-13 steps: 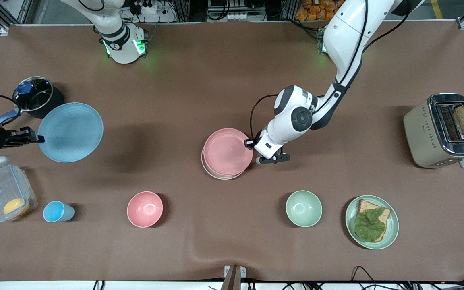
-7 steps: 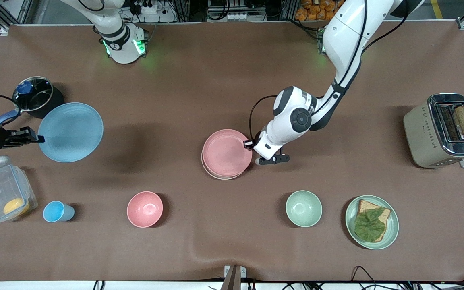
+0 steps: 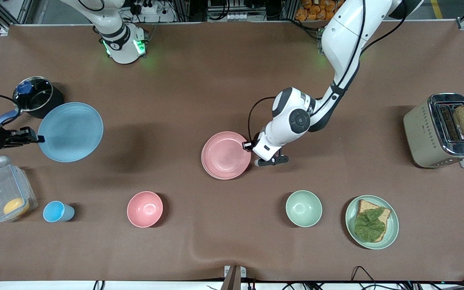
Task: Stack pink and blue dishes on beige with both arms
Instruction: 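Release the pink plate with the left gripper while the right gripper carries the blue plate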
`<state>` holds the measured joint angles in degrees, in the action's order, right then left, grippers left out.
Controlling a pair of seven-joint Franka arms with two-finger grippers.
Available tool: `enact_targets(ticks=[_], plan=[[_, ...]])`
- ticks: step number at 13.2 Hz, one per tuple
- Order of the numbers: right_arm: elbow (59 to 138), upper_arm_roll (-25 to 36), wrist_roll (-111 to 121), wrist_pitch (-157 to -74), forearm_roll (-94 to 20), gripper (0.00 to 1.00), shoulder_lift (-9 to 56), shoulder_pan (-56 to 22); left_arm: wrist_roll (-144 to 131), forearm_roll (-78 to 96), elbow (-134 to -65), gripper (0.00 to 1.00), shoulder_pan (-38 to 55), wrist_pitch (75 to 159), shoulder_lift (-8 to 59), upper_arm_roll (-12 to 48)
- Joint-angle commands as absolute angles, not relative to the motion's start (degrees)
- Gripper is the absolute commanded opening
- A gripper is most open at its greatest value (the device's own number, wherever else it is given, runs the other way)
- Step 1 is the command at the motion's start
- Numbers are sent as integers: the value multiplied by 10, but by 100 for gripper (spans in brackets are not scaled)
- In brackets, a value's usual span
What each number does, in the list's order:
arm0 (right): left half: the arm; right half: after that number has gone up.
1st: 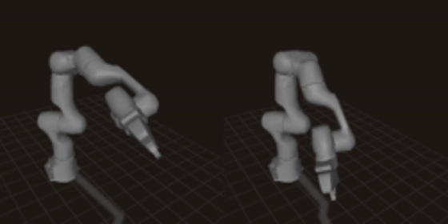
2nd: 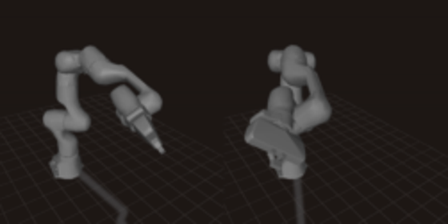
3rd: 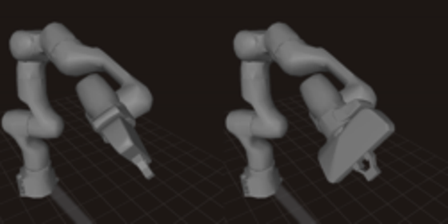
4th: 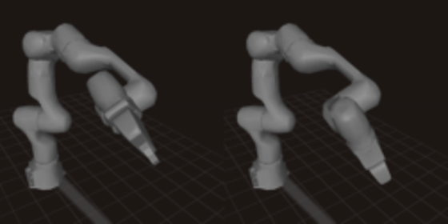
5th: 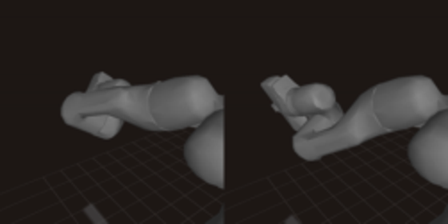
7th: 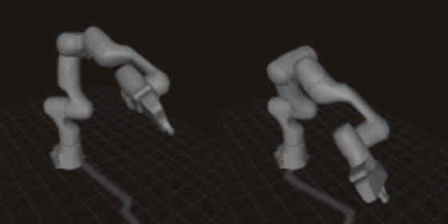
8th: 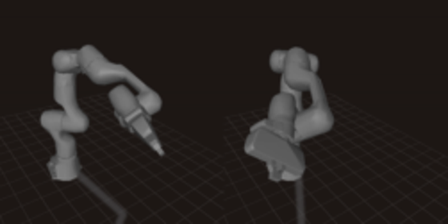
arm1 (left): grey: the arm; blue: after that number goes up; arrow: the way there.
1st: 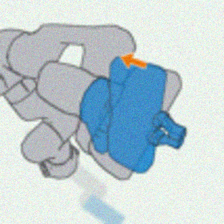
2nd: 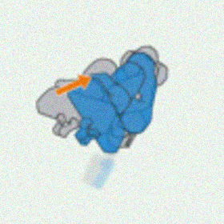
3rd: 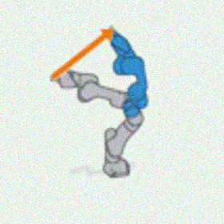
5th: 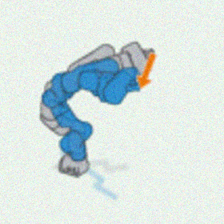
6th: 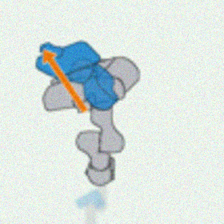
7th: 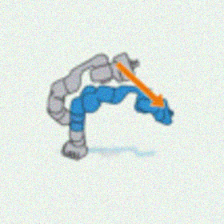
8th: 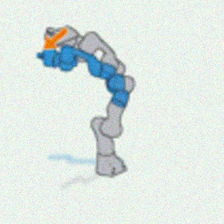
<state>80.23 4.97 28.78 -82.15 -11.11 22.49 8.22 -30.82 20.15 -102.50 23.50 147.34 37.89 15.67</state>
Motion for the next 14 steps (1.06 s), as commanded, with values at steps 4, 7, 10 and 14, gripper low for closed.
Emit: enact_targets(ticks=[4, 7, 10, 14], plan=[[804, 40, 297, -817, -106, 0, 221, 95, -326, 191, -1011, 33, 243, 1465, 383, 149], [804, 40, 291, -817, -106, 0, 221, 92, -328, 191, -998, 56, 240, 1434, 380, 148], [804, 38, 286, -824, -113, 0, 225, 81, -332, 190, -977, 72, 240, 1375, 370, 127], [823, 37, 182, -878, -113, 0, 237, 8, -332, 116, -974, 94, 228, 1307, 338, 97]])
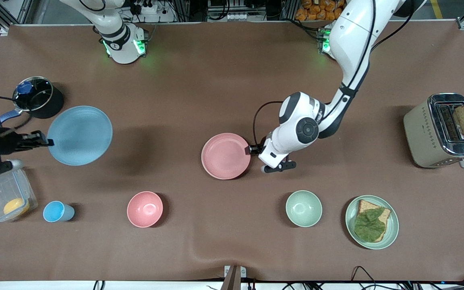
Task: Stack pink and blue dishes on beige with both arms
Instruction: 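Release the pink plate with the left gripper while the right gripper carries the blue plate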
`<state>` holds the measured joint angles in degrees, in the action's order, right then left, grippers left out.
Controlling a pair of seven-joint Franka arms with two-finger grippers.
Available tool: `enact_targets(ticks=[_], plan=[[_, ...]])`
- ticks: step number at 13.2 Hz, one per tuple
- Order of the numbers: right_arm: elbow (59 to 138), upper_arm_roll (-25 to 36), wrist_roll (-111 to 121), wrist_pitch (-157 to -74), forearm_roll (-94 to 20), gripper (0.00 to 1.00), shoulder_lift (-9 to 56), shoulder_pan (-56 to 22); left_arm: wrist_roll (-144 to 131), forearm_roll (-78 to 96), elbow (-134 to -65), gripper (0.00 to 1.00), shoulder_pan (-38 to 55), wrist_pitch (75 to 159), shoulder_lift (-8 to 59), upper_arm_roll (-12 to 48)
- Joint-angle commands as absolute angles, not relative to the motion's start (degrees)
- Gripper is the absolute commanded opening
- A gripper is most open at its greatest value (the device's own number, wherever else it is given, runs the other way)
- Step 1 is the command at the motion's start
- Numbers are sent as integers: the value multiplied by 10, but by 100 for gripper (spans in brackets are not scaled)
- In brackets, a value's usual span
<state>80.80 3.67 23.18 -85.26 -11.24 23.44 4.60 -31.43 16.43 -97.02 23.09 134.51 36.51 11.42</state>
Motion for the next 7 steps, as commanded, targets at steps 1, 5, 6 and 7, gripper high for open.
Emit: enact_targets(ticks=[1, 5, 6, 7], plan=[[837, 36, 171, -896, -114, 0, 237, -6, -332, 84, -974, 100, 223, 1288, 329, 90], [891, 36, 140, -983, -142, 0, 249, -58, -308, 5, -974, 100, 153, 1236, 301, 87], [892, 36, 117, -999, -148, 0, 262, -81, -288, 0, -974, 100, 129, 1229, 294, 87], [891, 35, 88, -1019, -149, 0, 275, -103, -252, -1, -974, 100, 104, 1218, 287, 87]])
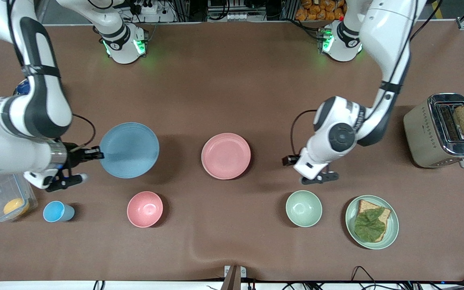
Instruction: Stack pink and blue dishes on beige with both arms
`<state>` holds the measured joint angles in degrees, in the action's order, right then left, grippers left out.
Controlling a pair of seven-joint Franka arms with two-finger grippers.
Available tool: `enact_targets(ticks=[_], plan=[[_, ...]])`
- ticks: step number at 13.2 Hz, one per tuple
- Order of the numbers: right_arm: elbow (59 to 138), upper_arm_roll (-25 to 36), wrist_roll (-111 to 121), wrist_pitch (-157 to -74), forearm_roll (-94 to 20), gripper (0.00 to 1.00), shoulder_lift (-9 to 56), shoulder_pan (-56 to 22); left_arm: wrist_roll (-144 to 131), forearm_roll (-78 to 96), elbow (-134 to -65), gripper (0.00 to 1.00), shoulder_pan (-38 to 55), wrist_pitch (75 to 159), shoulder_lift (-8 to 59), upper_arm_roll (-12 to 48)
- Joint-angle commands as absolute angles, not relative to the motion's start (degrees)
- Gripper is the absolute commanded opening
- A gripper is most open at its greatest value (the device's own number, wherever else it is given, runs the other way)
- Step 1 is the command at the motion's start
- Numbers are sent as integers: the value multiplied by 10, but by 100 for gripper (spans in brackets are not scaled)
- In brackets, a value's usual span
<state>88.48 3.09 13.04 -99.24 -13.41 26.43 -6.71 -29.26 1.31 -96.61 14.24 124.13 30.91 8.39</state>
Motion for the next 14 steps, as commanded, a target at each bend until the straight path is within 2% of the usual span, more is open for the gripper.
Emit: enact_targets(ticks=[1, 7, 10, 14], plan=[[892, 36, 46, -1043, -148, 0, 283, -136, -218, -1, -974, 100, 78, 1210, 281, 87], [890, 35, -33, -1147, -148, 0, 348, -252, -166, -15, -971, 100, -5, 1120, 203, 86], [886, 34, -44, -1161, -149, 0, 367, -268, -173, -14, -930, 100, -10, 1036, 183, 85], [885, 35, -41, -1193, -228, 0, 381, -286, -163, -44, -890, 100, -9, 962, 151, 81]])
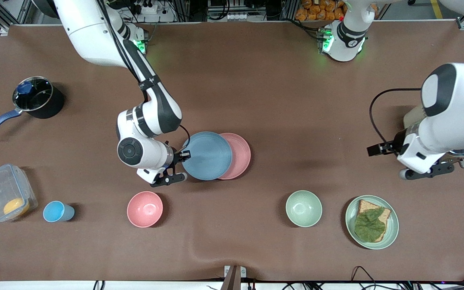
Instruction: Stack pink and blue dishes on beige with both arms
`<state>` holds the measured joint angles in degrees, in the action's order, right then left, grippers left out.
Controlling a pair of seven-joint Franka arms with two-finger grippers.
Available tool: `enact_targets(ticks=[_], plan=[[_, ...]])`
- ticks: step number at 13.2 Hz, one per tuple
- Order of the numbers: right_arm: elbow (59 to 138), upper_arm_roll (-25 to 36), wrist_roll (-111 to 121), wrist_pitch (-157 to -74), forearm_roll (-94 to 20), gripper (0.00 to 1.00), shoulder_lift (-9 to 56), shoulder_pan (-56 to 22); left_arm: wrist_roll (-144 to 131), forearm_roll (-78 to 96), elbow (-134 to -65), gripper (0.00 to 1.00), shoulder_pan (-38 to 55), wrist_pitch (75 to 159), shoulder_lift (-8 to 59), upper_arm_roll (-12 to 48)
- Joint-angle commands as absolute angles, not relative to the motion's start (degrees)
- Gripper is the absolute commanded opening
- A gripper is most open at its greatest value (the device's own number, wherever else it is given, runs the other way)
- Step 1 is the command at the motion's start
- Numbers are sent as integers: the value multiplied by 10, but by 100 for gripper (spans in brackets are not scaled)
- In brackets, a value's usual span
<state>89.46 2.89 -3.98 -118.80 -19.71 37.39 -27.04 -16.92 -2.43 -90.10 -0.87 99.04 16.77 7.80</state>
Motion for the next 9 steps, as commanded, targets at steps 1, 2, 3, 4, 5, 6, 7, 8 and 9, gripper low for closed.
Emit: enact_targets(ticks=[1, 2, 3, 4, 5, 6, 7, 8, 9], plan=[[885, 35, -42, -1193, -229, 0, 381, -289, -158, -43, -890, 100, -9, 959, 140, 83], [885, 35, -42, -1193, -229, 0, 382, -294, -151, -43, -890, 100, -6, 948, 131, 85], [885, 35, -42, -1194, -229, 0, 386, -302, -148, -43, -890, 100, -4, 937, 125, 87], [885, 35, -41, -1194, -229, 0, 390, -305, -137, -39, -894, 100, 2, 934, 107, 82], [885, 35, -41, -1196, -229, 0, 395, -309, -124, -37, -900, 100, 13, 932, 93, 79], [885, 35, -41, -1202, -229, 0, 399, -313, -123, -36, -903, 100, 16, 930, 84, 78], [885, 35, -41, -1218, -229, 0, 404, -319, -121, -33, -916, 100, 18, 930, 67, 78], [885, 35, -42, -1229, -229, 0, 407, -323, -121, -20, -928, 100, 22, 930, 49, 66], [883, 35, -42, -1230, -229, 26, 408, -325, -119, -12, -935, 100, 41, 930, 38, 40]])
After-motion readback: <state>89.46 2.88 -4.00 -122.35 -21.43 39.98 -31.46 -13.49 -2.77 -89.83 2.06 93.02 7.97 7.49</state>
